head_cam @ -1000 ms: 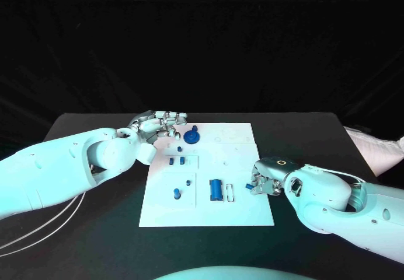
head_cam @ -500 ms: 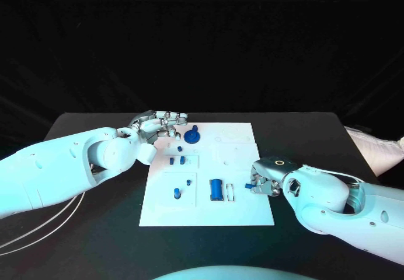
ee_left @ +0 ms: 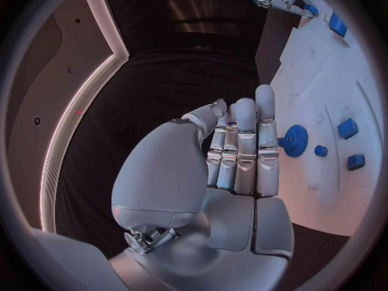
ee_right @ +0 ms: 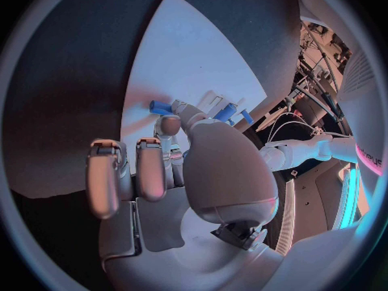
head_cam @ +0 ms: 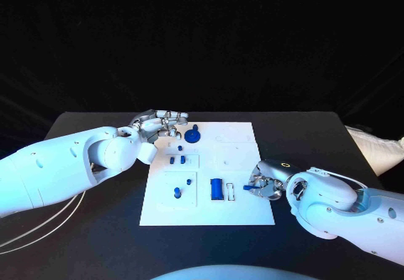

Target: Assemble the parts on the task board

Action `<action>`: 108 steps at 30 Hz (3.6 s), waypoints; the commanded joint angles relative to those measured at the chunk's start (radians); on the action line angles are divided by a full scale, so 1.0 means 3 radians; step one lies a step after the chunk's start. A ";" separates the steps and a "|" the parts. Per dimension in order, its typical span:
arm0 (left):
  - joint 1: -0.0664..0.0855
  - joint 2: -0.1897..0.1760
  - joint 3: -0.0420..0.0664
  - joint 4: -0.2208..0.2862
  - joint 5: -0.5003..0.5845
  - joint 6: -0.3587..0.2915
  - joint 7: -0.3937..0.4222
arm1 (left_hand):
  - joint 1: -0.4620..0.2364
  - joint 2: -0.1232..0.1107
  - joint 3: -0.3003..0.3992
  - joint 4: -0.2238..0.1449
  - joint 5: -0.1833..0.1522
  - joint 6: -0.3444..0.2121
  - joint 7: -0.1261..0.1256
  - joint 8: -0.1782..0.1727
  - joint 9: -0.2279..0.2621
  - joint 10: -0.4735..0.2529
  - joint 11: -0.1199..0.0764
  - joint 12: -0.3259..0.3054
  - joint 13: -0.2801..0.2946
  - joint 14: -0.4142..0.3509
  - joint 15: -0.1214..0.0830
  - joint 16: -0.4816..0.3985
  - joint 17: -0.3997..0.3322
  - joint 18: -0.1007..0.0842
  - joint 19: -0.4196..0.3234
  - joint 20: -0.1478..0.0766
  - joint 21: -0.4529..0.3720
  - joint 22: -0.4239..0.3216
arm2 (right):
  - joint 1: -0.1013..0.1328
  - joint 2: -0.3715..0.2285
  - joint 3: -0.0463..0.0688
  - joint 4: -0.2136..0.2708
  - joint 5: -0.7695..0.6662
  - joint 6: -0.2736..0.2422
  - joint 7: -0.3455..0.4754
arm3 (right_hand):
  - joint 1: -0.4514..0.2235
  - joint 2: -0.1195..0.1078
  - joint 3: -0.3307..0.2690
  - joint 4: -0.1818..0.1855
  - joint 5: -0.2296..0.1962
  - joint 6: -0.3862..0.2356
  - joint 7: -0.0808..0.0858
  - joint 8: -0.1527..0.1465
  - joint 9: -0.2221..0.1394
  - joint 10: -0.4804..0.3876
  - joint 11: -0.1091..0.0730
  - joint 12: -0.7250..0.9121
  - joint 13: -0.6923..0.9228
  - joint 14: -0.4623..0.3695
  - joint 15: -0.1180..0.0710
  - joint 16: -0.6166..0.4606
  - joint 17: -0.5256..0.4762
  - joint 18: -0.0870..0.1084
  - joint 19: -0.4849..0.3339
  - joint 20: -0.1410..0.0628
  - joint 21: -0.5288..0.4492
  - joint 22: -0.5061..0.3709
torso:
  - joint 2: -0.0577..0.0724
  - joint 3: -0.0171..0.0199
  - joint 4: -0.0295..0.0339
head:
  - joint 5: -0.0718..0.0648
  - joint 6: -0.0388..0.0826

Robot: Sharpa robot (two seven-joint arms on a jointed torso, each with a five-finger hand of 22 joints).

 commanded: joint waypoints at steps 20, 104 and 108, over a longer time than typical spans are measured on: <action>0.0001 0.0008 0.0002 0.0001 -0.0031 0.0070 -0.0014 | 0.0029 0.0025 0.0016 -0.0047 0.0021 -0.0014 0.0013 0.0006 0.0002 -0.0025 0.0008 0.0019 -0.0004 -0.0032 0.0007 -0.0004 -0.0009 0.0064 -0.0019 -0.0002 -0.0005 0.0005 | 0.0061 0.0097 0.0002 0.0019 0.1128 -0.0384 -0.0037 | -0.0537 -0.0192 -0.0016 0.0222 0.0382 0.0118 -0.0051 0.0053 0.0108 0.0142 -0.0014 0.0177 0.0155 0.0222 -0.0027 0.0037 0.0111 -0.0052 0.0042 -0.0024 0.0039 0.0433 | 0.0000 0.0000 -0.0002 | 0.0003 0.0001; 0.0002 0.0014 0.0002 -0.0002 -0.0045 0.0142 -0.0058 | 0.0032 0.0041 0.0042 -0.0059 0.0025 -0.0018 0.0020 0.0009 0.0002 -0.0035 0.0014 0.0027 -0.0007 -0.0035 0.0010 0.0001 -0.0015 0.0061 -0.0022 -0.0003 0.0004 0.0017 | 0.0026 0.0269 0.0000 -0.0148 0.0873 0.0060 -0.0030 | -0.0381 0.0020 -0.0917 0.0261 -0.0449 0.0210 -0.0085 0.0064 0.0197 0.0275 -0.0040 0.0377 0.0474 0.0220 -0.0050 0.0018 0.0102 -0.0051 0.0042 -0.0046 0.0026 0.0437 | 0.0002 0.0004 -0.0002 | 0.0053 -0.0038; 0.0002 0.0013 0.0002 -0.0002 -0.0045 0.0141 -0.0058 | 0.0032 0.0041 0.0042 -0.0059 0.0025 -0.0018 0.0020 0.0009 0.0002 -0.0035 0.0014 0.0027 -0.0007 -0.0035 0.0010 0.0001 -0.0015 0.0061 -0.0022 -0.0003 0.0004 0.0017 | 0.0000 0.0305 0.0000 -0.0182 0.0853 0.0038 -0.0038 | -0.0356 0.0038 -0.0919 0.0244 -0.0482 0.0210 -0.0086 0.0063 0.0198 0.0275 -0.0041 0.0375 0.0475 0.0220 -0.0051 0.0019 0.0103 -0.0051 0.0042 -0.0047 0.0025 0.0437 | 0.0004 0.0006 0.0002 | 0.0057 -0.0041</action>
